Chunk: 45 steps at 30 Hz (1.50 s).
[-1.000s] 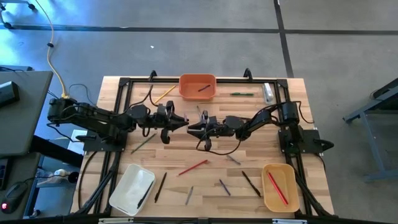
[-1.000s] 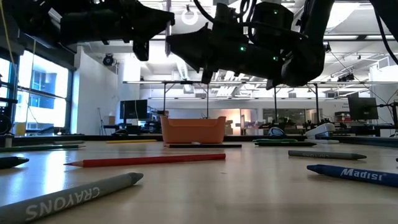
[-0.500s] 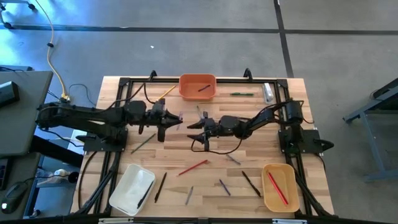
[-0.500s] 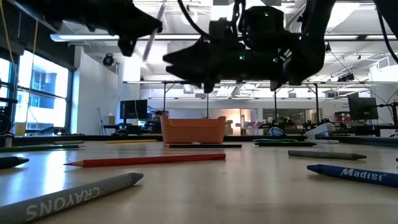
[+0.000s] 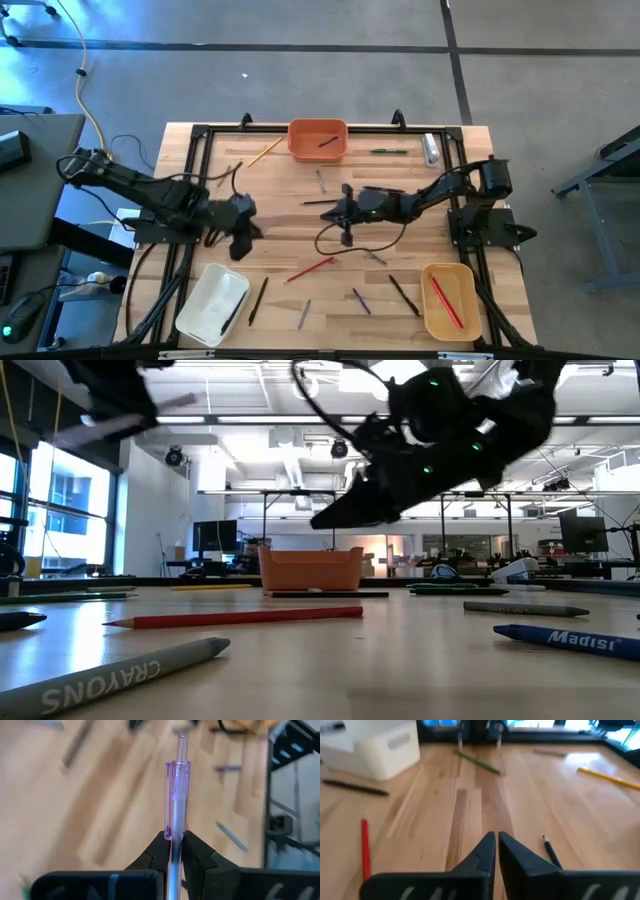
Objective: Sort crayons/erasers/pens/pencils in bins
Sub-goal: Put the violet pen into the white bin
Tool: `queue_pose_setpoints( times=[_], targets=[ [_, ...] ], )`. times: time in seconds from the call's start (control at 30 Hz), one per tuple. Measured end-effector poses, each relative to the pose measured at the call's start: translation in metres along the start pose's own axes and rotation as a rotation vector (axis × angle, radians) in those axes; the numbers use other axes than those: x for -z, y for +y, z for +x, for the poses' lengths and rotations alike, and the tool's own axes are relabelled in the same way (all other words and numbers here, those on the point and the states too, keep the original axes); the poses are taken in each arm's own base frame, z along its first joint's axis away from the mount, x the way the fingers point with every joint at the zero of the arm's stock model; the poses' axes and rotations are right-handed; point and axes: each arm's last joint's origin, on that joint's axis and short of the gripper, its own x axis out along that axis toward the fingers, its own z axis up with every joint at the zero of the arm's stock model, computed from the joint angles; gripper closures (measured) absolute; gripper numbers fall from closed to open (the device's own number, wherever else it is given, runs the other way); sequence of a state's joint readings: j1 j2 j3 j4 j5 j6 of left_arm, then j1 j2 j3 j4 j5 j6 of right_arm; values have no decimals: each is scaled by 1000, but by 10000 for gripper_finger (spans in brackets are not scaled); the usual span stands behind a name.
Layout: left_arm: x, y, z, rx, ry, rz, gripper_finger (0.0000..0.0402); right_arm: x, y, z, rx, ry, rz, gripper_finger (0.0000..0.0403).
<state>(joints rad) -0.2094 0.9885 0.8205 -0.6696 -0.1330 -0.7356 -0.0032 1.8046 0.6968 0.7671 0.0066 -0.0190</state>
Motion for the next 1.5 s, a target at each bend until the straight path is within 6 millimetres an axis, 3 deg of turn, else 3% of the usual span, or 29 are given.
queue_pose_setpoints(
  times=[0.37,0.57,0.77,1.2,1.5],
  targets=[
    [57,-69,-4,-146,337,-241,388,34,0,-55,5,-294,93,398],
    [105,-97,0,-238,410,-367,388,34,4,-61,-10,-331,104,401],
    [141,-94,13,-375,383,-460,388,31,9,-61,-26,-357,88,402],
    [162,-81,49,-362,337,-597,386,30,9,-61,-26,-367,89,403],
    [166,-81,52,-382,406,-547,330,31,9,-61,-26,-360,89,403]
  ],
)
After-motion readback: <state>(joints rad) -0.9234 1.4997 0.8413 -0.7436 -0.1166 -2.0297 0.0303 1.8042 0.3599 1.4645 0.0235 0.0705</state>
